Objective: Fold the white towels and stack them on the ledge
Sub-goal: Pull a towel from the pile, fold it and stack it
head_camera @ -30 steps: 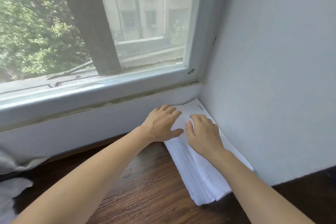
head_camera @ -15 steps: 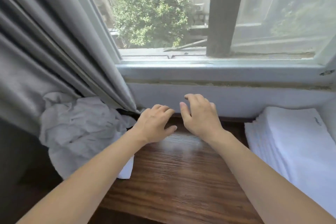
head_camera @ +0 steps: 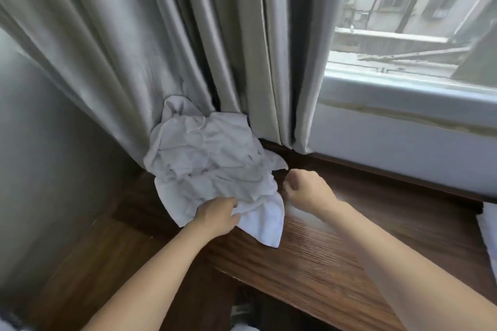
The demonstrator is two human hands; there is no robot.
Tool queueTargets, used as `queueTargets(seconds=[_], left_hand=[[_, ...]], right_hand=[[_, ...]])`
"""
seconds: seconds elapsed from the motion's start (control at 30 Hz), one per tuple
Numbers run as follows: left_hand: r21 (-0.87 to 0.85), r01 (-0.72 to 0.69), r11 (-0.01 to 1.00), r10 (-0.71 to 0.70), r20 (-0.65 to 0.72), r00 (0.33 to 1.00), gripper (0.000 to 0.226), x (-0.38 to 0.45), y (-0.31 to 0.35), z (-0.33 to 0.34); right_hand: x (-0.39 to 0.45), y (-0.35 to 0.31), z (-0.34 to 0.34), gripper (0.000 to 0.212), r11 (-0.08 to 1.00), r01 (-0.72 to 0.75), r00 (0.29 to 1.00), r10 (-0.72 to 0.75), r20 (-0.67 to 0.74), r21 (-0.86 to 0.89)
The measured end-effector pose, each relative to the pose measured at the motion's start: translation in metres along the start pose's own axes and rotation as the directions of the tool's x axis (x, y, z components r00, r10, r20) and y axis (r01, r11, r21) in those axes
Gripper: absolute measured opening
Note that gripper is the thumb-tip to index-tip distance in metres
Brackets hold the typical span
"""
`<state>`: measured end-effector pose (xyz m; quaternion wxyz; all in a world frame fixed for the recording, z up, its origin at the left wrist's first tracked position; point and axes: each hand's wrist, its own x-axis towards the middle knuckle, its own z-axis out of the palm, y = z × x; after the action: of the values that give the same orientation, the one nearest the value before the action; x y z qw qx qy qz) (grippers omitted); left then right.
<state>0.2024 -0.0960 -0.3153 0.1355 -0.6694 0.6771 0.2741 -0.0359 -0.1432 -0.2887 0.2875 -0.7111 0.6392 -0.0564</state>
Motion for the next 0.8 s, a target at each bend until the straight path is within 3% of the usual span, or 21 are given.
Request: queueTargets(seconds=[0.07,0.17,0.2,0.27,0.33,0.43,0.47,0.5,0.57,0.6,0.7,0.8], left_hand=[[-0.041,-0.021,0.999,0.021,0.01,1.0,0.053,0.006,-0.022,0.0],[-0.103,-0.058,0.993,0.055,-0.026,0.998,0.054,0.016,-0.052,-0.008],[-0.125,-0.066,0.99,0.059,-0.052,0.997,0.054,0.018,-0.061,-0.014],[-0.182,-0.076,0.98,0.055,-0.118,0.991,0.052,0.023,-0.076,-0.029],[-0.252,-0.069,0.965,0.029,-0.159,0.987,0.049,0.026,-0.088,-0.046],[-0.406,-0.025,0.914,-0.025,-0.119,0.993,0.049,0.033,-0.09,-0.058],[-0.519,0.009,0.855,-0.052,-0.068,0.996,0.051,0.033,-0.087,-0.059],[-0.678,0.074,0.731,-0.083,0.02,0.996,0.055,0.034,-0.082,-0.058],[-0.908,0.237,0.346,-0.092,0.218,0.972,0.056,0.034,-0.072,-0.055],[-0.937,0.264,0.229,-0.077,0.253,0.964,0.05,0.034,-0.07,-0.051],[-0.938,0.239,0.25,-0.104,0.22,0.97,0.018,0.035,-0.072,-0.043],[-0.945,0.193,0.265,-0.086,0.176,0.981,0.019,0.04,-0.077,-0.041]], right_hand=[[0.016,-0.011,0.035,0.024,0.998,-0.06,0.995,0.057,0.078,0.024],[0.036,-0.027,0.072,0.052,0.977,-0.151,0.988,0.147,0.038,0.152],[0.043,-0.03,0.082,0.047,0.968,-0.16,0.986,0.165,-0.011,0.194],[0.052,-0.038,0.093,0.014,0.966,-0.17,0.978,0.19,-0.09,0.194],[0.053,-0.048,0.101,0.022,0.977,-0.116,0.976,0.145,-0.161,0.176],[0.041,-0.078,0.106,0.013,0.98,0.07,0.958,-0.015,-0.287,0.185],[0.037,-0.086,0.11,0.014,0.973,0.14,0.946,-0.077,-0.315,0.182],[0.034,-0.096,0.113,0.015,0.968,0.184,0.941,-0.124,-0.316,0.171],[0.027,-0.111,0.121,0.017,0.955,0.272,0.93,-0.228,-0.288,0.121],[0.024,-0.114,0.126,0.017,0.946,0.306,0.922,-0.267,-0.28,0.105],[0.016,-0.118,0.132,0.017,0.934,0.335,0.915,-0.29,-0.281,0.125],[0.012,-0.114,0.129,0.022,0.931,0.323,0.933,-0.284,-0.22,0.17]])
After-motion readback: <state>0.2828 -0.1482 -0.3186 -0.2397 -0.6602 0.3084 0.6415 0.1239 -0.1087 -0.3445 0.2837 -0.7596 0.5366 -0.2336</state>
